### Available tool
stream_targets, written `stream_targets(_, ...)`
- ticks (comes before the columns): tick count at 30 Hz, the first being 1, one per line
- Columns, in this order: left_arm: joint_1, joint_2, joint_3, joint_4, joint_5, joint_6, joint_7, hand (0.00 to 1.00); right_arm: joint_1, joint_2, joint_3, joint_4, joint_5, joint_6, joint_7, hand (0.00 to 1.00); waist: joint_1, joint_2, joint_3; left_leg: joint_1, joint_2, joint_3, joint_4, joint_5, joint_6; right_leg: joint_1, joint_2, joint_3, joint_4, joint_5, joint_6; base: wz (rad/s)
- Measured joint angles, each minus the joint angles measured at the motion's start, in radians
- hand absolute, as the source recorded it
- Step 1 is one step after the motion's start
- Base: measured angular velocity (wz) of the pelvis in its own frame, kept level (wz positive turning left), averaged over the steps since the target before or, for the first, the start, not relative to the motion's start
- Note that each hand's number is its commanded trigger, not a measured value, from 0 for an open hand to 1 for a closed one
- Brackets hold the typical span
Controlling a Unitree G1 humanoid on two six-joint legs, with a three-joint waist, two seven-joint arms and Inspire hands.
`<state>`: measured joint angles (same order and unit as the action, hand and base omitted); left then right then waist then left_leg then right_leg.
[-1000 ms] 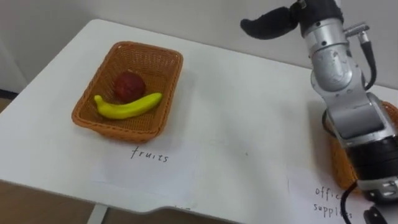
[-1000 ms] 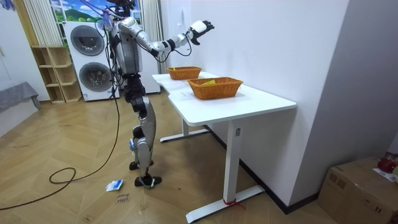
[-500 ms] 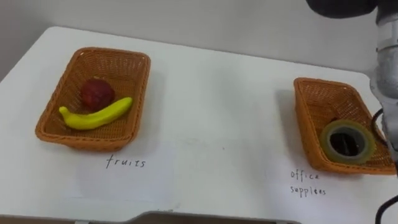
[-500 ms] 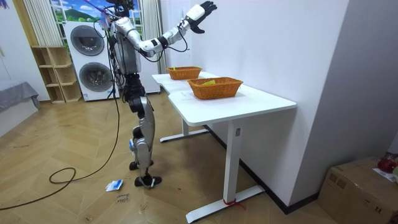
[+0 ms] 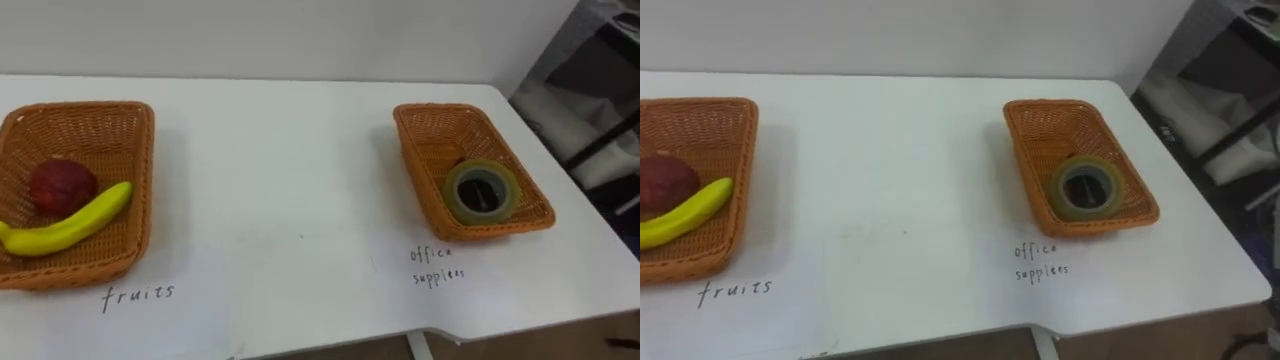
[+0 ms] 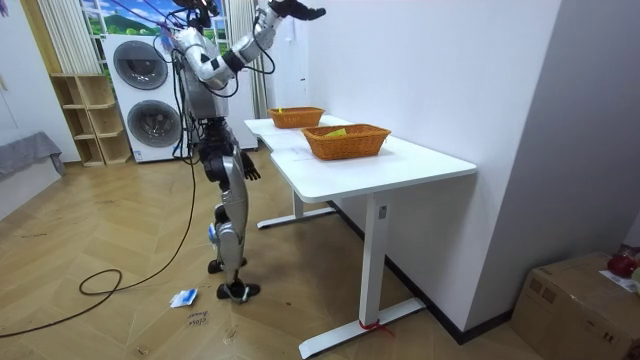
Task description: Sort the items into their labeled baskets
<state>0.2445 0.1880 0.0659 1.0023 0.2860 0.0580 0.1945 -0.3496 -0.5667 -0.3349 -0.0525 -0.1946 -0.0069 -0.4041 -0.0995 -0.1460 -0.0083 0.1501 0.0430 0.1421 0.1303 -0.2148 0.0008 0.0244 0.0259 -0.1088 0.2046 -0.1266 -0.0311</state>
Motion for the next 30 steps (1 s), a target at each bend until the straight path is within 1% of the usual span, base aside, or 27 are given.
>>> stream_targets(2,0.001,0.0,0.002,0.0,-0.001,0.0,0.0,0.0,0.038,0.0,-0.029,-0.01,0.011,-0.004,-0.008,0.0,-0.005,0.003,-0.0014,0.002,0.003,0.01,0.0,-0.001,-0.001,-0.002,0.002,0.003,0.0,0.001,-0.001,-0.1)
stream_targets(3,0.004,0.0,0.004,0.0,-0.003,0.0,-0.001,0.0,0.055,0.0,-0.045,-0.01,0.021,-0.003,-0.013,0.0,-0.004,0.004,-0.0019,0.002,0.007,0.02,0.0,-0.002,-0.002,-0.006,0.003,0.011,0.001,0.002,-0.003,-0.23)
stream_targets(4,0.008,0.0,0.011,0.0,-0.003,0.0,-0.003,0.0,0.063,0.0,-0.051,-0.01,0.029,-0.001,-0.023,0.0,-0.006,0.008,0.001,0.002,0.01,0.024,0.001,-0.004,-0.002,-0.006,0.002,0.017,0.001,0.003,-0.005,-0.22)
stream_targets(7,0.012,0.001,0.019,-0.003,-0.001,0.0,-0.002,0.0,0.091,0.0,-0.071,-0.01,0.035,-0.003,-0.037,0.0,-0.02,0.015,0.0003,0.003,0.012,0.028,0.001,-0.005,-0.004,-0.006,0.01,0.023,0.0,0.003,-0.006,-0.07)
stream_targets(9,0.012,-0.002,0.02,-0.008,0.0,0.0,-0.002,0.0,0.112,0.0,-0.098,-0.01,0.046,-0.002,-0.067,0.0,-0.022,0.02,0.0039,0.006,0.013,0.046,0.0,-0.006,-0.005,-0.009,0.012,0.032,0.0,0.004,-0.006,-0.15)
stream_targets(11,0.013,-0.001,0.021,-0.013,0.0,0.0,-0.001,0.0,0.134,0.0,-0.12,-0.01,0.052,-0.003,-0.091,0.0,-0.03,0.021,0.004,0.004,0.013,0.051,0.001,-0.006,-0.006,-0.013,0.012,0.042,0.0,0.003,-0.008,-0.1)
stream_targets(13,0.022,0.001,0.02,-0.014,-0.002,0.0,0.001,0.0,0.173,0.0,-0.14,-0.01,0.089,-0.004,-0.124,0.0,-0.031,0.019,0.0045,0.006,0.013,0.057,0.001,-0.007,-0.008,-0.014,0.016,0.054,0.0,0.003,-0.009,-0.1)
stream_targets(15,0.022,0.001,0.021,-0.014,-0.011,-0.001,0.013,0.0,0.243,0.001,-0.162,-0.01,0.142,-0.004,-0.158,0.0,-0.032,0.015,0.007,0.012,0.014,0.064,0.0,-0.009,-0.011,-0.01,0.02,0.066,-0.003,0.003,-0.01,-0.13)
stream_targets(17,0.023,0.002,0.022,-0.013,-0.01,-0.001,0.018,0.0,0.285,0.006,-0.173,-0.01,0.158,-0.005,-0.174,0.0,-0.039,0.016,0.0089,0.01,0.014,0.066,0.0,-0.013,-0.011,-0.012,0.027,0.069,-0.008,0.002,-0.011,-0.07)
stream_targets(19,0.022,0.002,0.02,-0.015,-0.013,-0.001,0.021,0.0,0.336,0.026,-0.203,-0.01,0.22,-0.009,-0.188,0.0,-0.043,0.018,0.0082,0.004,0.014,0.071,-0.001,-0.014,-0.01,-0.017,0.029,0.077,-0.019,0.003,-0.011,-0.06)
stream_targets(20,0.022,0.001,0.02,-0.015,-0.017,0.0,0.021,0.0,0.343,0.035,-0.207,-0.01,0.24,-0.009,-0.195,0.0,-0.045,0.023,0.01,0.003,0.014,0.071,-0.001,-0.014,-0.01,-0.018,0.029,0.077,-0.018,0.003,-0.011,-0.05)
stream_targets(21,0.021,0.0,0.02,-0.014,-0.018,0.0,0.026,0.0,0.361,0.058,-0.218,-0.01,0.285,-0.012,-0.207,0.0,-0.046,0.021,0.0083,0.002,0.014,0.071,-0.002,-0.014,-0.01,-0.018,0.029,0.077,-0.018,0.005,-0.011,0.0)
stream_targets(22,0.02,-0.001,0.02,-0.014,-0.018,0.0,0.032,0.0,0.369,0.07,-0.223,-0.01,0.304,-0.012,-0.212,0.0,-0.046,0.022,0.0089,0.002,0.014,0.071,-0.002,-0.014,-0.01,-0.019,0.029,0.077,-0.017,0.005,-0.011,0.0)
stream_targets(24,0.019,-0.003,0.02,-0.014,-0.016,0.0,0.047,0.0,0.412,0.102,-0.237,-0.007,0.398,-0.014,-0.237,0.0,-0.05,0.028,0.0104,0.001,0.014,0.073,-0.003,-0.014,-0.01,-0.022,0.031,0.081,-0.017,0.005,-0.011,-0.02)
stream_targets(25,0.02,-0.003,0.02,-0.014,-0.016,0.0,0.053,0.0,0.416,0.108,-0.237,-0.005,0.419,-0.014,-0.24,0.0,-0.052,0.033,0.0124,0.0,0.014,0.074,-0.003,-0.014,-0.01,-0.023,0.031,0.081,-0.018,0.005,-0.011,0.0)
stream_targets(27,0.022,-0.003,0.02,-0.032,-0.02,0.003,0.061,0.0,0.43,0.127,-0.237,0.004,0.524,-0.014,-0.254,0.0,-0.063,0.043,0.0118,-0.001,0.015,0.074,-0.006,-0.016,-0.01,-0.025,0.031,0.08,-0.02,0.004,-0.011,0.0)
stream_targets(28,0.023,-0.003,0.02,-0.035,-0.021,0.004,0.061,0.0,0.441,0.13,-0.238,0.005,0.561,-0.014,-0.258,0.0,-0.064,0.045,0.0114,-0.001,0.015,0.074,-0.006,-0.017,-0.011,-0.024,0.031,0.08,-0.021,0.004,-0.011,0.0)
stream_targets(30,0.018,-0.003,0.021,-0.042,-0.021,0.006,0.064,0.0,0.467,0.152,-0.237,0.058,0.674,-0.014,-0.259,0.0,-0.06,0.048,0.0118,0.0,0.016,0.074,-0.005,-0.017,-0.011,-0.022,0.029,0.079,-0.02,0.004,-0.011,0.0)
